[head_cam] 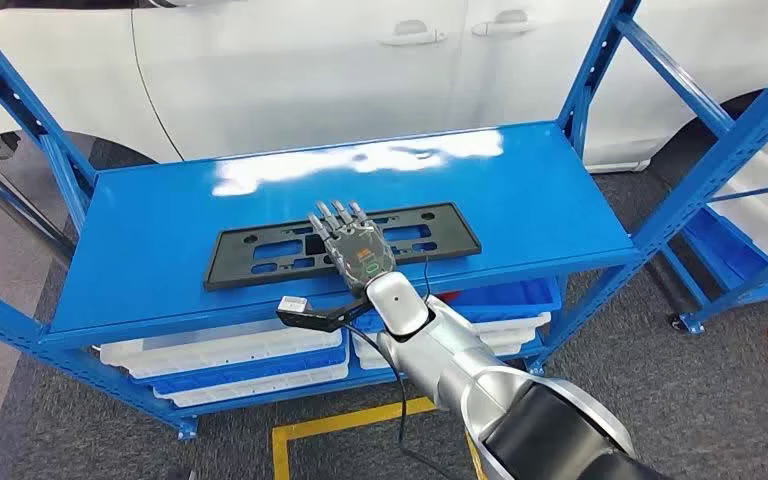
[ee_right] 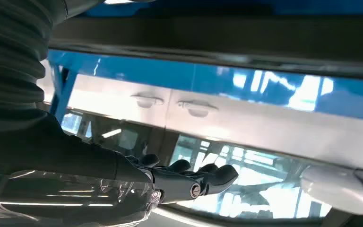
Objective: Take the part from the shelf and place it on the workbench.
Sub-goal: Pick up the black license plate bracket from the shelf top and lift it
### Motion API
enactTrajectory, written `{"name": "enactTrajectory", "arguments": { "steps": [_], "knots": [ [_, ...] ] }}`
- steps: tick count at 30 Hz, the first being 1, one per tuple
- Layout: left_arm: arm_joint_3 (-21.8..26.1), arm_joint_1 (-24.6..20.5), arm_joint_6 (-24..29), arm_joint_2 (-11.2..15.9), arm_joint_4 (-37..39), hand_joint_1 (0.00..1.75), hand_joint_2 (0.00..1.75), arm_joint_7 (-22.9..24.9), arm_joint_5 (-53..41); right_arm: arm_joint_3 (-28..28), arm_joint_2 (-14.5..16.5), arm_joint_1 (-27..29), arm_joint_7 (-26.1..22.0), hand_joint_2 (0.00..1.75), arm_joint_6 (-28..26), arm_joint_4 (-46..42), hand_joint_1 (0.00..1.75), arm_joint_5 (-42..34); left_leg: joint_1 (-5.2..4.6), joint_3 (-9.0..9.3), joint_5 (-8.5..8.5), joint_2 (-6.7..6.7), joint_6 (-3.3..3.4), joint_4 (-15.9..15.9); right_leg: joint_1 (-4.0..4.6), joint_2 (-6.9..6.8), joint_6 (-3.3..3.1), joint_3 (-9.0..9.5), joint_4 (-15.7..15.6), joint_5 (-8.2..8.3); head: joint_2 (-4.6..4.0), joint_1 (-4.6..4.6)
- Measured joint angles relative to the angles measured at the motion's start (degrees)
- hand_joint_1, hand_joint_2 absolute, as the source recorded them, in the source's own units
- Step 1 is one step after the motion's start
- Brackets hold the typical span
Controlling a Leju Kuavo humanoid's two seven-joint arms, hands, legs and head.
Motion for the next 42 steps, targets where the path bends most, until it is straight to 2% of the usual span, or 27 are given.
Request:
{"name": "enactTrajectory", "arguments": {
  "steps": [2, 4, 5, 7, 8, 9, 10, 12, 14, 16, 18, 19, 20, 22, 23, 24, 25, 27, 28, 30, 32, 34, 36, 38, 39, 40, 42],
  "knots": [
    [-0.02, 0.01, 0.01, -0.02, 0.0, 0.0, 0.0, 0.0, 0.0, -0.01, 0.01, -0.05, -0.04, 1.75, 0.04, 0.0, 0.0, 0.0, 0.11, 0.44, -0.18, -0.03, 0.3, -0.08, -0.06, -0.01, 0.37, 0.08, 0.34, -0.28, 0.0, -0.01],
    [-0.05, -0.12, 0.04, -0.04, 0.0, 0.0, 0.0, 0.0, -0.05, -0.02, 0.01, -0.13, -0.07, 1.75, 0.12, 0.0, 0.0, 0.08, 0.24, 1.3, -0.65, -0.07, 0.85, -0.27, -0.29, -0.13, 1.17, -1.39, 3.63, -1.38, 0.0, -0.01],
    [-0.08, -0.22, 0.07, -0.03, 0.0, 0.0, 0.0, 0.01, -0.09, -0.02, 0.01, -0.1, -0.04, 1.75, 0.15, 0.01, 0.0, 0.21, 0.24, 1.67, -0.93, -0.06, 1.04, -0.35, -0.47, -0.2, 1.5, -3.24, 6.85, -2.44, 0.0, 0.0],
    [-0.11, -0.34, 0.1, -0.02, 0.0, 0.0, 0.0, 0.03, -0.14, -0.02, 0.01, 0.2, 0.13, 1.75, 0.17, 0.02, 0.0, 0.63, 0.21, 2.28, -1.58, -0.07, 1.22, -0.36, -0.69, -0.24, 1.84, -8.19, 14.19, -4.89, 0.0, 0.0],
    [-0.14, -0.32, 0.11, -0.01, 0.0, 0.0, 0.0, 0.05, -0.14, -0.02, 0.01, 0.44, 0.21, 1.75, 0.16, 0.02, 0.0, 0.85, 0.19, 2.65, -1.95, -0.08, 1.22, -0.35, -0.74, -0.24, 1.84, -10.13, 16.36, -5.27, 0.0, 0.0],
    [-0.15, -0.27, 0.1, -0.01, 0.0, 0.0, 0.0, 0.07, -0.14, -0.02, 0.01, 0.66, 0.27, 1.75, 0.13, 0.02, 0.0, 1.02, 0.16, 3.13, -2.35, -0.1, 1.22, -0.34, -0.72, -0.24, 1.73, -11.14, 16.58, -4.5, 0.0, 0.0],
    [-0.17, -0.22, 0.1, -0.02, 0.0, 0.0, 0.0, 0.08, -0.14, -0.02, 0.01, 0.81, 0.3, 1.75, 0.07, 0.02, 0.0, 1.14, 0.11, 3.71, -2.77, -0.13, 1.2, -0.35, -0.67, -0.24, 1.49, -11.04, 14.69, -2.54, 0.0, 0.0],
    [-0.22, -0.14, 0.1, -0.17, 0.03, 0.0, 0.0, 0.1, -0.14, -0.03, 0.01, 0.83, 0.3, 1.75, -0.16, 0.02, 0.0, 1.21, 0.0, 4.96, -3.64, -0.18, 1.11, -0.44, -0.33, -0.23, 0.45, -8.58, 6.86, 3.1, 0.0, -0.01],
    [-0.25, -0.21, 0.11, -0.35, 0.1, 0.0, 0.0, 0.05, -0.02, -0.08, 0.09, 0.66, 0.16, 1.75, -0.45, 0.02, 0.0, 1.19, 0.0, 5.49, -4.2, -0.22, 0.71, -0.69, 0.18, -0.24, -0.59, -6.65, 0.97, 5.73, 0.0, 0.0],
    [-0.23, -0.21, 0.08, -0.39, 0.13, 0.0, 0.0, -0.14, 0.24, -0.16, 0.28, 0.55, -0.88, 1.75, 0.04, 0.01, 0.0, 1.36, 0.0, 5.71, -4.12, -0.18, -0.05, -0.62, 0.43, -0.17, -1.1, -6.07, -0.61, 5.52, 0.0, 0.02],
    [-0.22, -0.15, -0.1, -0.33, 0.13, 0.0, 0.0, -0.48, 0.65, -0.13, 0.67, 0.46, -2.94, 1.75, 2.79, 0.01, 0.0, 2.26, 0.0, 5.91, -4.52, -0.06, -0.67, 0.37, 0.11, -0.11, -1.41, -4.83, -1.45, 5.57, 0.0, 0.02],
    [-0.21, -0.21, -0.22, -0.3, 0.13, 0.0, 0.0, -0.68, 0.9, 0.03, 0.94, 0.35, -3.88, 1.75, 5.14, 0.03, 0.0, 2.95, 0.03, 5.37, -5.37, -0.03, -0.89, 1.86, -0.1, -0.12, -1.58, -4.18, -1.75, 5.45, 0.0, 0.01],
    [-0.21, -0.28, -0.32, -0.27, 0.13, 0.0, 0.0, -0.86, 1.17, 0.26, 1.28, 0.26, -4.53, 1.75, 7.87, 0.05, 0.0, 3.58, 0.09, 4.08, -6.72, 0.0, -1.05, 4.48, -0.22, -0.13, -1.69, -3.65, -1.96, 5.32, 0.0, 0.01],
    [-0.19, -0.3, -0.45, -0.22, 0.13, 0.0, 0.0, -1.29, 1.65, 0.8, 1.82, 0.22, -4.94, 1.75, 12.91, 0.09, 0.0, 4.4, 0.15, -0.13, -9.78, 0.0, -1.38, 11.67, -0.21, -0.13, -1.88, -3.24, -1.95, 4.92, 0.0, 0.0],
    [-0.17, -0.2, -0.55, -0.18, 0.13, 0.0, 0.0, -1.58, 1.88, 1.02, 2.0, 0.19, -4.85, 1.75, 14.88, 0.1, 0.0, 4.55, 0.2, -2.02, -10.51, 0.01, -1.57, 14.28, -0.2, -0.11, -1.89, -3.06, -1.9, 4.69, 0.0, 0.0],
    [-0.13, -0.08, -0.69, -0.12, 0.13, 0.0, 0.0, -1.88, 2.1, 1.18, 2.07, 0.1, -4.64, 1.75, 16.47, 0.11, 0.09, 4.58, 0.24, -3.05, -10.17, 0.02, -1.72, 15.08, -0.2, -0.08, -1.85, -2.82, -1.84, 4.44, 0.0, 0.0],
    [-0.09, 0.0, -0.84, -0.04, 0.13, 0.0, 0.0, -2.15, 2.32, 1.29, 2.1, -0.11, -4.4, 1.75, 17.81, 0.11, 0.52, 4.48, 0.29, -2.95, -8.63, 0.03, -1.81, 13.66, -0.22, -0.05, -1.76, -2.48, -1.75, 4.15, 0.0, 0.0],
    [-0.03, 0.0, -1.03, 0.14, 0.13, 0.0, 0.0, -2.46, 2.53, 1.38, 2.13, -0.57, -4.03, 1.75, 20.09, 0.13, 1.4, 4.19, 0.41, -0.26, -3.73, 0.09, -1.73, 6.12, -0.26, -0.03, -1.43, -1.74, -1.45, 3.48, 0.0, 0.01],
    [-0.01, -0.07, -1.07, 0.2, 0.13, 0.0, 0.0, -2.5, 2.58, 1.38, 2.13, -0.72, -3.91, 1.75, 20.85, 0.16, 1.75, 4.09, 0.35, 1.09, -2.37, 0.12, -1.55, 2.53, -0.21, -0.02, -1.2, -1.57, -1.18, 3.17, 0.0, 0.02],
    [0.03, -0.18, -1.09, 0.24, 0.13, 0.0, 0.0, -2.49, 2.65, 1.38, 2.13, -0.85, -3.65, 1.75, 22.06, 0.22, 1.75, 4.02, 0.15, 2.34, -1.29, 0.12, -0.9, -0.87, -0.06, 0.03, -0.64, -1.74, -0.75, 2.75, 0.0, 0.02],
    [0.05, -0.25, -1.04, 0.21, 0.13, 0.0, 0.0, -2.46, 2.75, 1.38, 2.11, -0.94, -3.35, 1.75, 22.88, 0.23, 1.75, 3.79, 0.13, 2.43, -0.97, 0.08, -0.15, -0.91, 0.0, 0.06, -0.11, -1.99, -0.58, 2.55, 0.0, 0.01],
    [0.06, -0.41, -0.95, 0.16, 0.13, 0.0, 0.0, -2.44, 2.83, 1.38, 2.07, -1.21, -3.07, 1.75, 23.13, 0.21, 1.75, 3.5, 0.35, 2.53, -0.69, 0.12, 0.41, -1.06, -0.16, -0.02, 0.6, -2.62, 1.1, 1.28, 0.0, 0.02],
    [0.07, -0.64, -0.87, 0.16, 0.13, 0.0, 0.0, -2.43, 2.93, 1.38, 1.96, -1.46, -2.85, 1.75, 23.13, 0.2, 1.75, 3.33, 0.44, 2.58, -0.65, 0.16, 0.75, -1.14, -0.52, -0.13, 1.38, -5.54, 7.37, -2.08, 0.0, 0.02],
    [0.08, -0.77, -0.92, 0.17, 0.13, 0.0, 0.0, -2.55, 3.13, 1.38, 1.79, -1.36, -2.69, 1.75, 23.39, 0.28, 1.75, 3.28, 0.42, 2.56, -0.73, 0.18, 0.87, -1.13, -0.91, -0.18, 1.88, -9.58, 15.12, -4.95, 0.0, 0.02],
    [0.09, -0.79, -0.98, 0.17, 0.13, 0.0, 0.0, -2.67, 3.21, 1.38, 1.7, -1.23, -2.63, 1.75, 23.51, 0.34, 1.75, 3.31, 0.42, 2.56, -0.77, 0.16, 0.87, -1.11, -1.06, -0.2, 1.99, -10.62, 16.77, -5.02, 0.0, 0.02],
    [0.1, -0.81, -1.11, 0.16, 0.13, 0.0, 0.0, -2.84, 3.29, 1.38, 1.62, -1.18, -2.53, 1.75, 23.62, 0.39, 1.75, 3.33, 0.43, 2.59, -0.82, 0.14, 0.83, -1.09, -1.19, -0.22, 1.99, -10.57, 16.16, -3.97, 0.0, 0.02],
    [0.11, -0.9, -1.4, 0.08, 0.13, 0.0, 0.0, -3.19, 3.34, 1.38, 1.53, -1.31, -2.31, 1.75, 23.59, 0.44, 1.75, 3.37, 0.43, 2.74, -0.95, 0.07, 0.65, -1.07, -1.25, -0.24, 1.64, -7.25, 8.83, 0.16, 0.0, 0.02]
  ]
}}
